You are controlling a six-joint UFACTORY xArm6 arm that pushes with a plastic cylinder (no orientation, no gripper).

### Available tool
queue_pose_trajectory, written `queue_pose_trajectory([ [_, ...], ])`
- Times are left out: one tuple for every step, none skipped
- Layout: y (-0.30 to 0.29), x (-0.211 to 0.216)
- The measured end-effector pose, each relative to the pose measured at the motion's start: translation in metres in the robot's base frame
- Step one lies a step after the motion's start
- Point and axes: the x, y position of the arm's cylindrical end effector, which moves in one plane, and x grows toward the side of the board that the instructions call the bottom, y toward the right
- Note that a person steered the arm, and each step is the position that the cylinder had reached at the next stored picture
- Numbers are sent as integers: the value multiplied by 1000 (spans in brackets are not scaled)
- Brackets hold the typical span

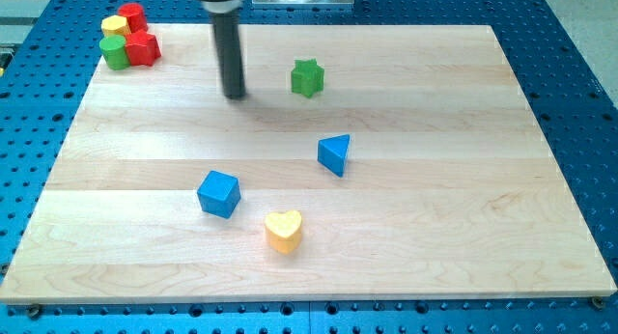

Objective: Push the green star to the right of the red star

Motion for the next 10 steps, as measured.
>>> queue_pose_trajectory([
  [42,42],
  [104,29],
  [93,0],
  [60,-7],
  [130,-6],
  [153,-15],
  [66,-52],
  [36,-48],
  [107,-15],
  [151,-25],
])
